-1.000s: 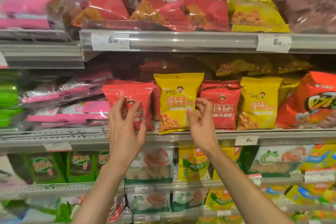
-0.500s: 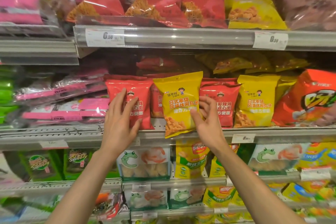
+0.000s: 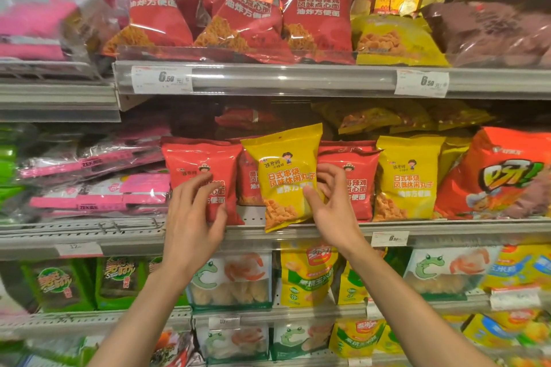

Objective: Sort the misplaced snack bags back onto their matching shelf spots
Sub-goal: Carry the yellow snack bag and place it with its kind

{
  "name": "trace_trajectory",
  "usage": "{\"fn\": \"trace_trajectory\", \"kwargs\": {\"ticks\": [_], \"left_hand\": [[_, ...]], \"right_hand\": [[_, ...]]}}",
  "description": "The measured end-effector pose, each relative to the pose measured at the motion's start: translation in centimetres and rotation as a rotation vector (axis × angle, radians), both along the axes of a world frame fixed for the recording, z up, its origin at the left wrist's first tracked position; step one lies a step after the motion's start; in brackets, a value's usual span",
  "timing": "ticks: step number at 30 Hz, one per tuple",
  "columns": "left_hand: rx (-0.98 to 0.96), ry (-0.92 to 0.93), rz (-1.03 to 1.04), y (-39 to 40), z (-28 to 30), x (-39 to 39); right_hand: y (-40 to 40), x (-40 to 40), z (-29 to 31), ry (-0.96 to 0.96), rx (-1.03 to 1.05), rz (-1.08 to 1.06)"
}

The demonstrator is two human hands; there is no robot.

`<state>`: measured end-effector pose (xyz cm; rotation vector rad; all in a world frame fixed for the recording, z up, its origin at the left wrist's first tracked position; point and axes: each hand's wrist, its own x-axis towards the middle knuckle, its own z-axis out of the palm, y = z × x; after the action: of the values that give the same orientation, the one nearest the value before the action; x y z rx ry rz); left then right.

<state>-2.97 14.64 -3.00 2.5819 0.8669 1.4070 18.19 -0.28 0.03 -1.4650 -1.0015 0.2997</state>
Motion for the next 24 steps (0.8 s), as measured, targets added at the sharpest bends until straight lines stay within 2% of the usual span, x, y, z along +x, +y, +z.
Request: {"fn": "trace_trajectory", "kwargs": {"ticks": [11, 19, 24], "left_hand": [[-0.228, 0.036, -0.078, -2.1, 2.0, 3.0], [-0.239, 0.138, -0.075, -1.3, 2.7, 4.9], [-0.274, 0.091, -0.068, -1.4, 3.0, 5.2]], "right_hand": [[1.9, -0.9, -1.8, 0.027, 0.007, 0.011], [3.2, -1.4, -2.5, -0.012, -0.003, -0.042], [3.2, -0.9, -2.2, -0.018, -0.030, -0.051]]}}
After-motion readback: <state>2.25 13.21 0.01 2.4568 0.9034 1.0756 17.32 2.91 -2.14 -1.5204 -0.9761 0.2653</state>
